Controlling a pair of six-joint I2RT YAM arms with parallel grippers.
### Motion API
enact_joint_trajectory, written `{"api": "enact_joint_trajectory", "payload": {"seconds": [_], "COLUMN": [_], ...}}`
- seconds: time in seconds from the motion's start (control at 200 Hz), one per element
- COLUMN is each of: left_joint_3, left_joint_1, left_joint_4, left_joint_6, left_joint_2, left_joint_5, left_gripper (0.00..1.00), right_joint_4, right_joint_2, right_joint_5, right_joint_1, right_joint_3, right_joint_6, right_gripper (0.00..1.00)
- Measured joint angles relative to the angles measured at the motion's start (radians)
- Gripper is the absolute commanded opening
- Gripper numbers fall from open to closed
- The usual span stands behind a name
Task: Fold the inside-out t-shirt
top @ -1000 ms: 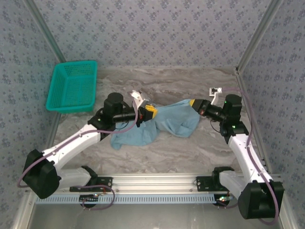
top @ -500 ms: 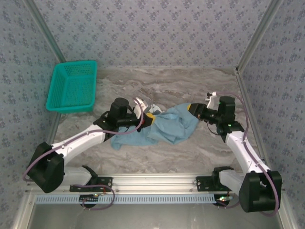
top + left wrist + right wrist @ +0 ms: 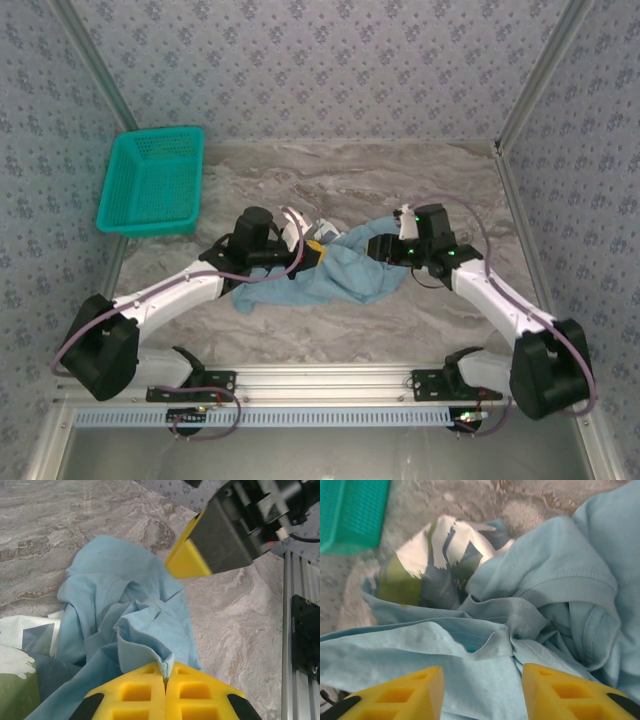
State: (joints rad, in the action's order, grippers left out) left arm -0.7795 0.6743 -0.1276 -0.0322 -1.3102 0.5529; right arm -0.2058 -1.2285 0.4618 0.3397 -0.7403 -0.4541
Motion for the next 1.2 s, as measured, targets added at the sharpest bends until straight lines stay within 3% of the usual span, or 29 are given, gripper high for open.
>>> {"api": "enact_joint_trajectory", "payload": {"seconds": [0.235, 0.545, 0.954, 1.204], "left_joint_3": [0.022, 0.066, 0.066, 0.066], "left_joint_1": [0.000, 0.000, -0.007, -0.007], "left_joint_4": [0.022, 0.042, 0.049, 0.050], "left_joint_6": [0.009, 0.009, 0.009, 0.009], "left_joint_2": [0.012, 0.041, 0.047, 0.052], "left_joint_5": [-0.012, -0.045, -0.053, -0.053], "left_gripper": [0.00, 0.00, 0.00, 0.00], "right_joint_4": [0.045, 0.153, 0.105, 0.074], "right_joint_2": [-0.164, -0.229, -0.233, -0.300], "right_joint_5": [0.011, 0.072, 0.029, -0.017], "right_joint_1": [0.032, 0.043, 0.119, 0.137], "right_joint_3": [-0.010, -0.010, -0.043, -0.117], "right_joint_6": [0.019, -0.005, 0.034, 0.081], "right_gripper": [0.45, 0.34, 0.32, 0.38]}}
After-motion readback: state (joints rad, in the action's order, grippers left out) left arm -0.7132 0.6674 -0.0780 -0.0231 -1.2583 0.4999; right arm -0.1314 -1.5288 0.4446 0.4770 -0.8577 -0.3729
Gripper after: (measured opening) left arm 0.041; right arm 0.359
